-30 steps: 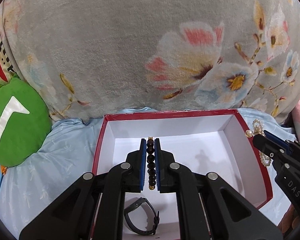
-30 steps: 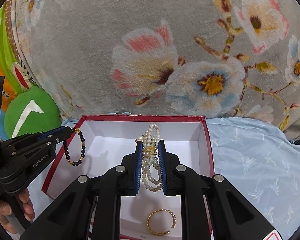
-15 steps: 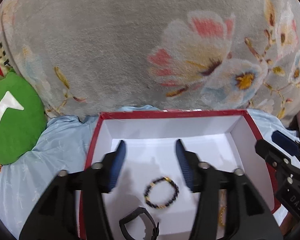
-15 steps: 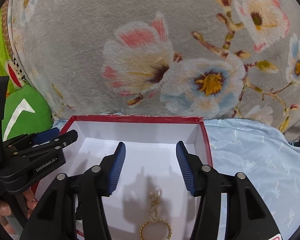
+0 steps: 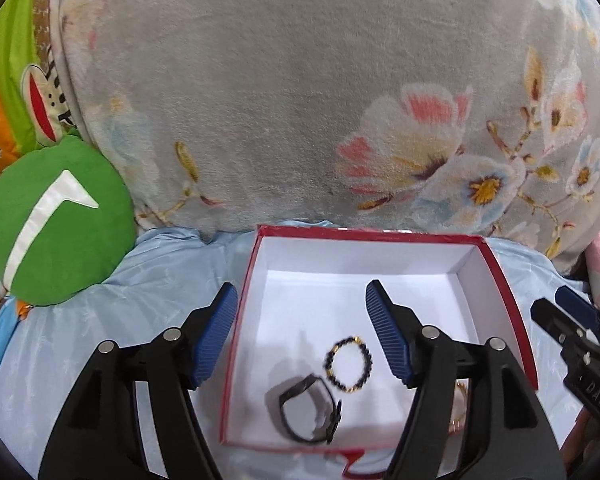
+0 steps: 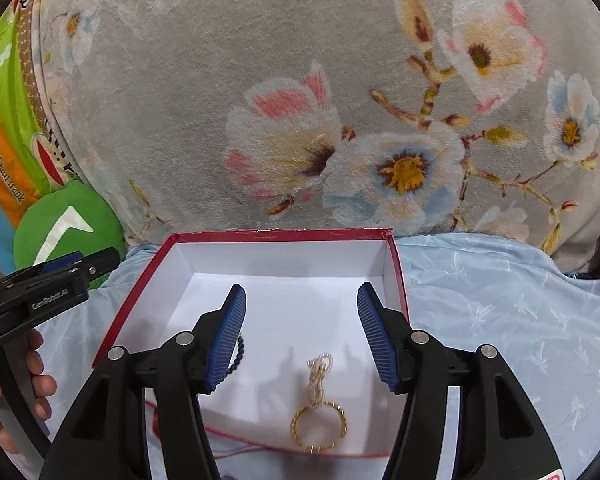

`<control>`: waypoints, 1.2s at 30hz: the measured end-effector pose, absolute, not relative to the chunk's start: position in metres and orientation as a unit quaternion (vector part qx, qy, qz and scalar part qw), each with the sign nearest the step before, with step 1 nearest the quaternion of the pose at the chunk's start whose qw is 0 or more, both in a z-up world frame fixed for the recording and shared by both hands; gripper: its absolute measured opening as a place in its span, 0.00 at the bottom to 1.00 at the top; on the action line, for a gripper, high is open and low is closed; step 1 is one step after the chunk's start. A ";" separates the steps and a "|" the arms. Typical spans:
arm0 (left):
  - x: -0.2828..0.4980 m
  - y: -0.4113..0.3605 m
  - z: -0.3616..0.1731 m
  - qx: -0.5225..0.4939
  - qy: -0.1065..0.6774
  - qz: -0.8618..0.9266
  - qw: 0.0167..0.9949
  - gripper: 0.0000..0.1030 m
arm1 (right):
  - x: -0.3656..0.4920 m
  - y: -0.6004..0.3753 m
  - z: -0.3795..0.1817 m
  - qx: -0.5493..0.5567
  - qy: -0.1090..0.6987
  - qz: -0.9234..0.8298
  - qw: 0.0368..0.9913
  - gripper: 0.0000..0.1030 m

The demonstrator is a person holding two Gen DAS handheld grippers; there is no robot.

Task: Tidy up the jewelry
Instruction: 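Withdraw both tools from the box toward the remaining jewelry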

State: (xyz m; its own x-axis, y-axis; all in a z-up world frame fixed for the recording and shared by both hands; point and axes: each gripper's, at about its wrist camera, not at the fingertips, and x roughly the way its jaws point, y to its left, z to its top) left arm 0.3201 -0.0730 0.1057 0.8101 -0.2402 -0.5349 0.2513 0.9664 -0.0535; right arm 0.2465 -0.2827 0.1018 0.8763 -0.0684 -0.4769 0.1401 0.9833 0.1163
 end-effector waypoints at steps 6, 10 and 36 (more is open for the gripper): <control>0.274 -0.039 0.110 0.004 0.293 -0.138 0.946 0.72 | 0.195 -0.277 0.107 0.075 0.239 -0.060 0.966 0.61; 0.248 -0.018 0.101 0.000 0.305 -0.136 0.943 0.72 | 0.158 -0.271 0.100 0.068 0.247 -0.071 0.964 0.61; 0.177 0.045 -0.036 -0.039 0.447 -0.082 0.890 0.72 | 0.123 -0.201 -0.034 0.112 0.384 -0.031 0.916 0.61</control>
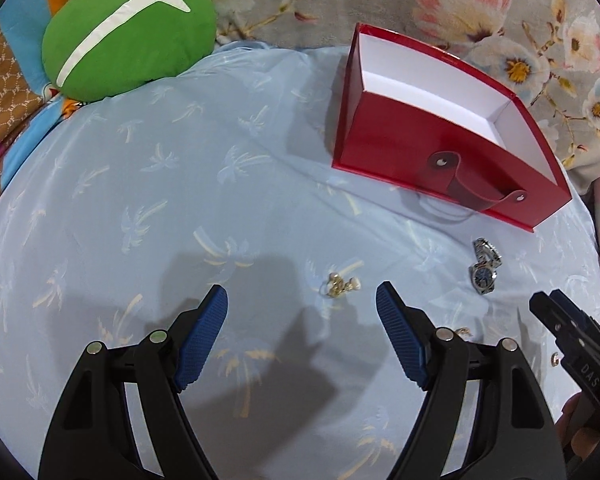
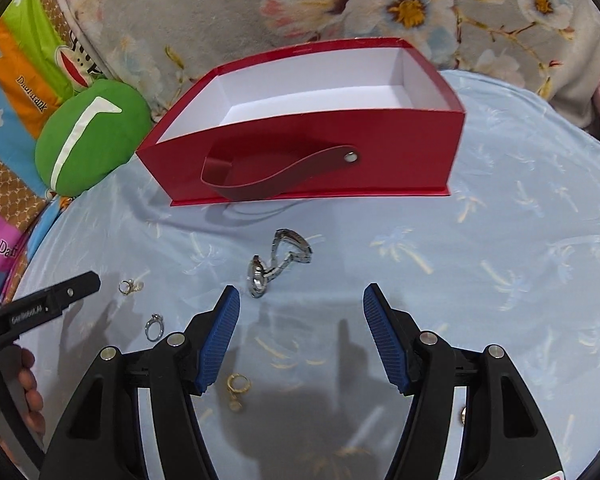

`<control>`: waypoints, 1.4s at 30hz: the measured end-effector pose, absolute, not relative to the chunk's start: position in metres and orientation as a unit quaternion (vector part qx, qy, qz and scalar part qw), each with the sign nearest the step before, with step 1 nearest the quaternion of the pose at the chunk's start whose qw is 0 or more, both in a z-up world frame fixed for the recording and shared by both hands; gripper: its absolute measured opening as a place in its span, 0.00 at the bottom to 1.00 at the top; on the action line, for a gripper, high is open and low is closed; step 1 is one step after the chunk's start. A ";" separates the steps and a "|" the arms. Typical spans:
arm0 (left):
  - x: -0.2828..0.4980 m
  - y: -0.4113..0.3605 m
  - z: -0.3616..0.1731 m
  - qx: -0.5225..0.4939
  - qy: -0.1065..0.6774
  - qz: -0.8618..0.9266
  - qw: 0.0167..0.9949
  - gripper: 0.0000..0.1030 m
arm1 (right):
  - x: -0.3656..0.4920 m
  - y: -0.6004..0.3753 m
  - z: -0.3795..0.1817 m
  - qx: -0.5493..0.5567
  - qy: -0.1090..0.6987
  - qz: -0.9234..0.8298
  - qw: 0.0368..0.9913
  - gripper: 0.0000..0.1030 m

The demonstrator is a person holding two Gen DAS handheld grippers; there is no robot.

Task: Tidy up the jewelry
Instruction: 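Withdraw both tools from the box toward the remaining jewelry, then grasp the silver wristwatch with the right tool while the left tool grasps the silver ring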

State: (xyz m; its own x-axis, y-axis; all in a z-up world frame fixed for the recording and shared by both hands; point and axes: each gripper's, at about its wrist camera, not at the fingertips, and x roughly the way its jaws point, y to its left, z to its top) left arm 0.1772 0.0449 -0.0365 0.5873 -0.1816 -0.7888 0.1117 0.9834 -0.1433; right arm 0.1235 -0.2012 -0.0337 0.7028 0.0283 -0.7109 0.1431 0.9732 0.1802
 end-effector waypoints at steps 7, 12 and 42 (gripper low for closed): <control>0.177 0.053 -0.047 -0.044 0.457 -0.076 0.885 0.72 | 0.151 -0.188 -0.046 0.121 0.398 -0.023 0.909 0.61; 0.173 0.051 -0.047 -0.042 0.456 -0.085 0.885 0.72 | 0.169 -0.186 -0.055 0.128 0.409 -0.024 0.903 0.61; 0.153 -0.024 -0.065 0.023 0.453 -0.171 0.875 0.59 | 0.104 -0.231 -0.064 0.147 0.426 -0.054 0.891 0.18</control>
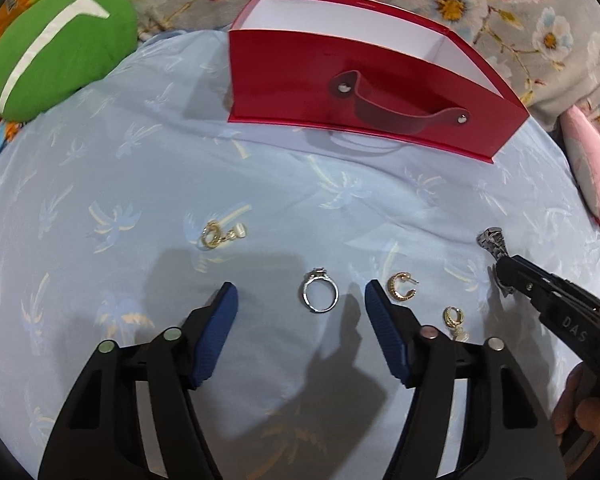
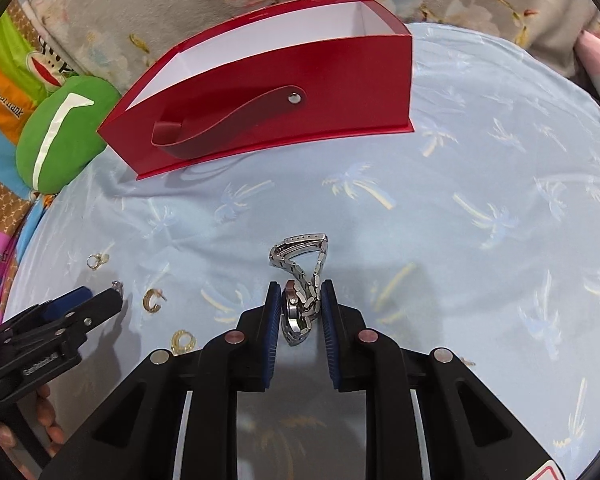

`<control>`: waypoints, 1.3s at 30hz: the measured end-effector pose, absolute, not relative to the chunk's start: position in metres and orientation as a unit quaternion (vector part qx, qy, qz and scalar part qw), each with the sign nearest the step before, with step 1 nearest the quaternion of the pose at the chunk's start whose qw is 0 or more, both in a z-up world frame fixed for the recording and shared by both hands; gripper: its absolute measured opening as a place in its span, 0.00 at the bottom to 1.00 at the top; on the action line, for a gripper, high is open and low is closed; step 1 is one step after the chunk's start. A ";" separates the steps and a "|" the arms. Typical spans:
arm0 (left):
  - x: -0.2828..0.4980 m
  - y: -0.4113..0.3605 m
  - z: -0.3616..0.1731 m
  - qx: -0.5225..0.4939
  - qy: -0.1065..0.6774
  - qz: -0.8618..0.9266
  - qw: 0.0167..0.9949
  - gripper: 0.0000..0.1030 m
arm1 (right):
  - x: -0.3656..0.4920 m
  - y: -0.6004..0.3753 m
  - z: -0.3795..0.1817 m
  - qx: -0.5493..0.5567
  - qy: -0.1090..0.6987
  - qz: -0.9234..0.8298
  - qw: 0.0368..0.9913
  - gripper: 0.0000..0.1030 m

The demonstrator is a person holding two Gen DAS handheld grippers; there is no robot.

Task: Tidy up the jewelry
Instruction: 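Grasp the silver wristwatch with the right tool while the left tool grasps the silver ring, then carry the wristwatch and ring with both tools over the red box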

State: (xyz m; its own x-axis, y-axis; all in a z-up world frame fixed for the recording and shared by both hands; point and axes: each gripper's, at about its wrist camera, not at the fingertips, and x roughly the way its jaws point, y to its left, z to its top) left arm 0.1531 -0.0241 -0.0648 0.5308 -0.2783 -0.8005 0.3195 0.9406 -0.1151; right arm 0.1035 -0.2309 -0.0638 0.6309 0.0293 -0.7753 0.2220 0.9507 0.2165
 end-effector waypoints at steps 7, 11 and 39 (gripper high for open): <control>0.150 -0.034 -0.068 0.060 0.422 -0.172 0.888 0.33 | 0.099 -0.232 -0.065 0.151 0.424 -0.052 0.891 0.18; 0.152 -0.031 -0.067 0.052 0.418 -0.170 0.891 0.18 | 0.096 -0.232 -0.064 0.154 0.424 -0.048 0.891 0.18; 0.135 -0.009 -0.016 0.004 0.398 -0.201 0.895 0.18 | 0.082 -0.225 -0.029 0.148 0.388 -0.037 0.909 0.14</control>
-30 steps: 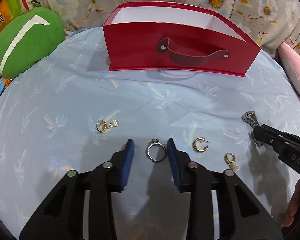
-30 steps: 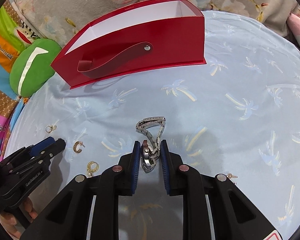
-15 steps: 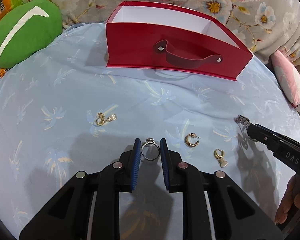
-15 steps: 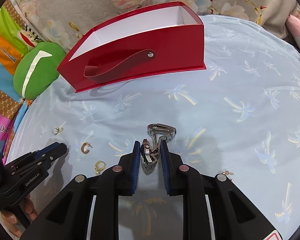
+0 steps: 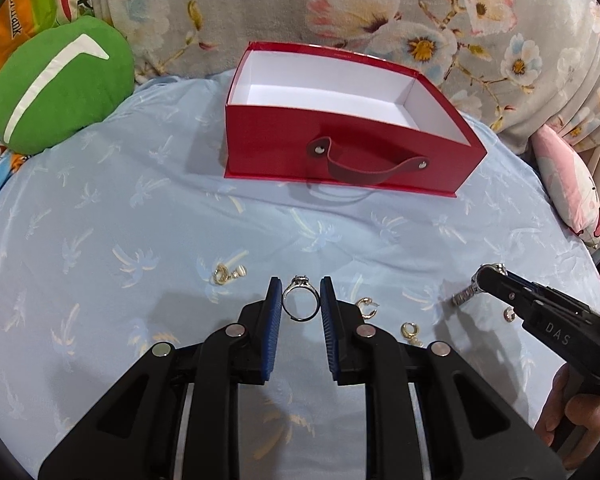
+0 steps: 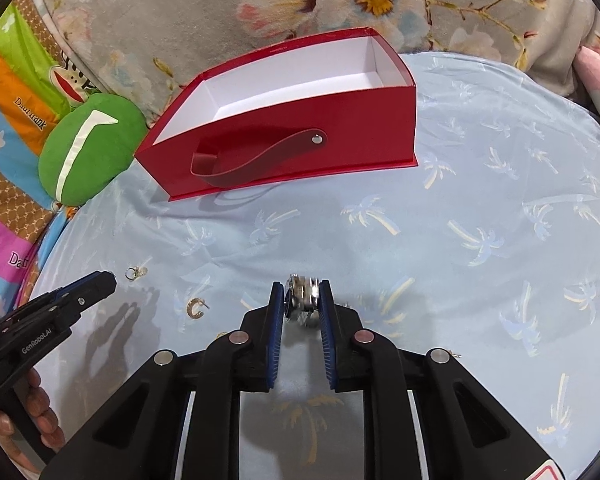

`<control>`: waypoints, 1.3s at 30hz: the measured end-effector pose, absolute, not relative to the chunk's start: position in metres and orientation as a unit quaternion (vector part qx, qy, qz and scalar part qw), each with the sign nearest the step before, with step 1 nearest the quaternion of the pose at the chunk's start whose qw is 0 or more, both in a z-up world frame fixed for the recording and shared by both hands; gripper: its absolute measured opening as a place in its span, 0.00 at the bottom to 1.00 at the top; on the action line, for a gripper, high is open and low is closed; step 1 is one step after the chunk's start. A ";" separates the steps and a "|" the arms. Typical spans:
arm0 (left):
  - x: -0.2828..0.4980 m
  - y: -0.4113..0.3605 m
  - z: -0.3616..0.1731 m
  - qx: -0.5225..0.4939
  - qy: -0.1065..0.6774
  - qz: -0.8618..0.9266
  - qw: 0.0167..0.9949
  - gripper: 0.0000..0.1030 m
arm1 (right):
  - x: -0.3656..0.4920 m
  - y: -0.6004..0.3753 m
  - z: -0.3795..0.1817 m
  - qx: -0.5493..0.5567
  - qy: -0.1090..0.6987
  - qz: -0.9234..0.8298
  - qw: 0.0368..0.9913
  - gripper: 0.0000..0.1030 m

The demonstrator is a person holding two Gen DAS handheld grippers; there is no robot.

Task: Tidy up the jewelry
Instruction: 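Carry the wristwatch and ring with both tools over the red box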

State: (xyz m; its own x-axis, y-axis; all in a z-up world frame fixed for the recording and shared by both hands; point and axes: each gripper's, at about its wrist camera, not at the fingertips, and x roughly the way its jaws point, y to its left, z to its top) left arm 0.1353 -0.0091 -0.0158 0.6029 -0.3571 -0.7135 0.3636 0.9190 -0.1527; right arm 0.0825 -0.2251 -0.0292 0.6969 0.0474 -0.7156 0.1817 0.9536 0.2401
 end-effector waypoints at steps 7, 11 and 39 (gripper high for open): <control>0.135 -0.007 0.004 0.005 0.379 -0.204 0.903 0.18 | 0.079 -0.225 -0.015 0.144 0.372 -0.037 0.916 0.14; 0.138 -0.007 0.018 0.008 0.365 -0.201 0.909 0.18 | 0.077 -0.225 -0.001 0.142 0.357 -0.033 0.923 0.14; 0.274 -0.085 0.154 0.050 0.226 -0.185 0.955 0.18 | 0.210 -0.261 0.158 0.060 0.222 -0.019 0.973 0.14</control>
